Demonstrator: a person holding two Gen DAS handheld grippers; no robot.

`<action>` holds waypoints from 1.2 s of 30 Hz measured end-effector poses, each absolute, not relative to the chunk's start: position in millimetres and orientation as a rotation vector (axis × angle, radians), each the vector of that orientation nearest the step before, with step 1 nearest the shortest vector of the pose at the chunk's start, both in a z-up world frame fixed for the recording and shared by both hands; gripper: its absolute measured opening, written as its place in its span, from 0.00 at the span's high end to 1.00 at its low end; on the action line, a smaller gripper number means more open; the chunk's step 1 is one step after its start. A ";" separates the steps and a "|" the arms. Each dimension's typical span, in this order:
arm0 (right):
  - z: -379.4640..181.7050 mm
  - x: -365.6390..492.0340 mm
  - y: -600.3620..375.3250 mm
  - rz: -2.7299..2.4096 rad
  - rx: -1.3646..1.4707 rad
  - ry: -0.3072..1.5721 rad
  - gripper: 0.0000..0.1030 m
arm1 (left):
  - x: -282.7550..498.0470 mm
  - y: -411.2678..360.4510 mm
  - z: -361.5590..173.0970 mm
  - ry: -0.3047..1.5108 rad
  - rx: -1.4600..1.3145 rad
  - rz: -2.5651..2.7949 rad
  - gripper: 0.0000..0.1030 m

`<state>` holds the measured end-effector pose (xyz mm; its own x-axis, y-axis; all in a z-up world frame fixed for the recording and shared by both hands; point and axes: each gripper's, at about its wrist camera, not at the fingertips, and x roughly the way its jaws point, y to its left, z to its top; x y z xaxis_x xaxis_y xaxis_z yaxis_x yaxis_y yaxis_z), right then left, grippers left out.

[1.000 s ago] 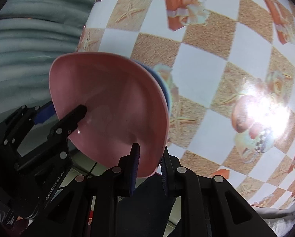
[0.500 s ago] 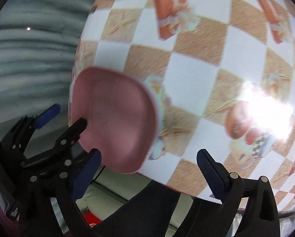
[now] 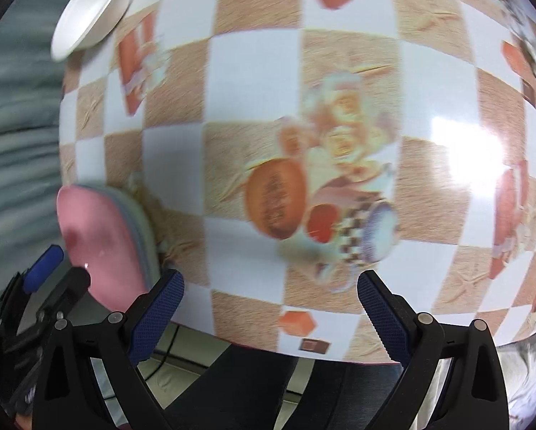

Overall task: Organize plates and bowls
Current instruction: 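Carry the pink plate with both grippers onto the blue plate and release, then move both grippers toward a white bowl beside the kettle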

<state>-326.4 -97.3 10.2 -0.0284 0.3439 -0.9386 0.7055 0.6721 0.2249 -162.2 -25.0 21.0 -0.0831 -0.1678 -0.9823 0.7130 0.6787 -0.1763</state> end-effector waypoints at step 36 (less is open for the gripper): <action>43.8 -295.9 -446.6 -0.829 0.971 1.102 0.05 | -93.5 -395.3 31.3 1.125 0.600 -0.807 0.28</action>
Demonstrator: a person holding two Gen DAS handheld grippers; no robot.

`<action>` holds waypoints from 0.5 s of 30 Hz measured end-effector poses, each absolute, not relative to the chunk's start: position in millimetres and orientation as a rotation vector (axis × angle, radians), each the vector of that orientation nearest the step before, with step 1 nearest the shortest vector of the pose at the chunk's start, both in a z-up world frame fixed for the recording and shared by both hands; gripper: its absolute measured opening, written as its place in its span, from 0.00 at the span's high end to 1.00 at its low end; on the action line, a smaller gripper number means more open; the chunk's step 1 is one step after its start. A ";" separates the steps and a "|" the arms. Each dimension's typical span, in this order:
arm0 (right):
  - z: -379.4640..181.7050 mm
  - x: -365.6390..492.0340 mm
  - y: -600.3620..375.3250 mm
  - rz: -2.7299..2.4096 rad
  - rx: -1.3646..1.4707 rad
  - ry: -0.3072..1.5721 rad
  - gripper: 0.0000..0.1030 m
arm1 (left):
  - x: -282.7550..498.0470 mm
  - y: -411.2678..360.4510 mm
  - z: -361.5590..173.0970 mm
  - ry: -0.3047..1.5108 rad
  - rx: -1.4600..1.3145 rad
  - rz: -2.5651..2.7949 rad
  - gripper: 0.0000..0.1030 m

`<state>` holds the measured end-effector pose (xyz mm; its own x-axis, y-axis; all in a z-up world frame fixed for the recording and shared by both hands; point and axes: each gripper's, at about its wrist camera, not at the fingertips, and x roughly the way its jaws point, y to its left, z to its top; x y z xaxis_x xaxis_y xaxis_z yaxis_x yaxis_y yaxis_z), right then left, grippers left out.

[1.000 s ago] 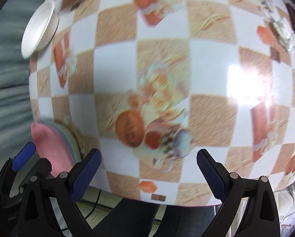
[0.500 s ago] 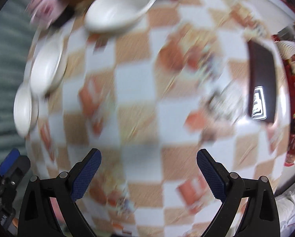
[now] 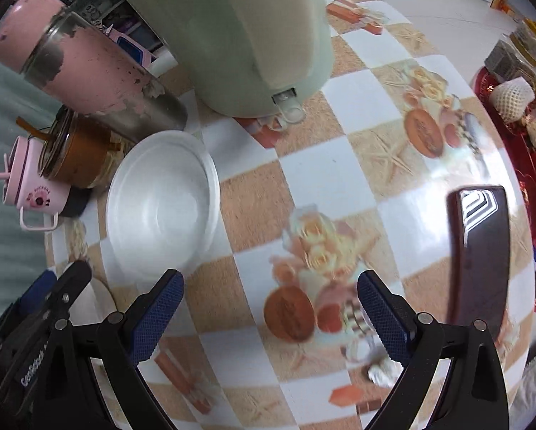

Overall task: Organize plates and bowls
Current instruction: 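Move both grippers toward a white bowl beside the kettle, then close both grippers on the white bowl rim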

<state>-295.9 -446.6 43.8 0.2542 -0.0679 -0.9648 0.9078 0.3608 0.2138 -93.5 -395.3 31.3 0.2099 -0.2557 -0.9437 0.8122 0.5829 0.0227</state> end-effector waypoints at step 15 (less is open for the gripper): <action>-9.9 -251.0 -478.0 -0.785 1.099 1.041 0.56 | -70.1 -444.1 -43.4 1.278 0.642 -0.815 0.64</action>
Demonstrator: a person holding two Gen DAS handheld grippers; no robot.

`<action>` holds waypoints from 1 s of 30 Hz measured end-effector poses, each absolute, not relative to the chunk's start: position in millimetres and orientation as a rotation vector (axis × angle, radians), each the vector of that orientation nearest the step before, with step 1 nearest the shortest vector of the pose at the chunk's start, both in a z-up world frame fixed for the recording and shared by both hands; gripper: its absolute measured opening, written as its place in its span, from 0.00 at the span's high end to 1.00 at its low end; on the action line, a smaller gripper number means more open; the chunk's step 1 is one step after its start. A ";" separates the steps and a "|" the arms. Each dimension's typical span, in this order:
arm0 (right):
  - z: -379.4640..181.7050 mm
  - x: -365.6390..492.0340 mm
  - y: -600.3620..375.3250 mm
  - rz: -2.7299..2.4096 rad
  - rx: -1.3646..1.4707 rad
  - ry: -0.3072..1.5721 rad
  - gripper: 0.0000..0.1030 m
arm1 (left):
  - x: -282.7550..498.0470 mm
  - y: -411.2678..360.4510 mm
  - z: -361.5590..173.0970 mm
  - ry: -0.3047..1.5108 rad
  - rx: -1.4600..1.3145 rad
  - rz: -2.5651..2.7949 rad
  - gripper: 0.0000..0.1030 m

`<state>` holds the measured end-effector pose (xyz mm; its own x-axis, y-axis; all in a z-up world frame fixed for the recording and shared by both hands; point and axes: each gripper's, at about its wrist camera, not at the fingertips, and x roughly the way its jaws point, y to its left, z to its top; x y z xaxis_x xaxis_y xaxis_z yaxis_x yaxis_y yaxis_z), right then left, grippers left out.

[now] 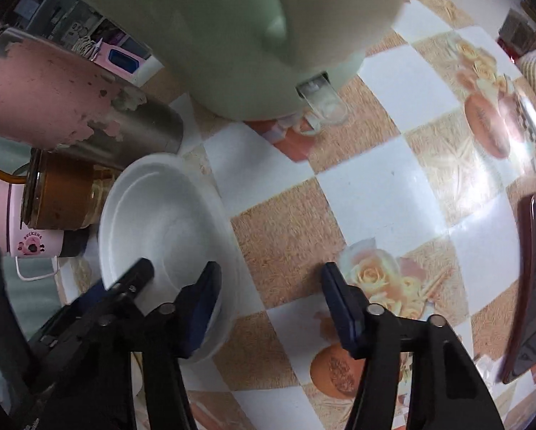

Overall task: Organize plates and bowls
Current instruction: 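Close both grippers on the white bowl rim, then carry the white bowl with both grippers and set it down, open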

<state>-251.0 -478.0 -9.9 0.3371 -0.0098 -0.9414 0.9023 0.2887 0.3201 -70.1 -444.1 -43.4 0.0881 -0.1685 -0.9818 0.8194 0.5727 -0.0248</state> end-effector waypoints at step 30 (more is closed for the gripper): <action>-35.9 -340.5 -301.3 -0.585 0.884 1.404 0.81 | -264.7 -234.4 -50.9 1.316 0.849 -0.975 0.73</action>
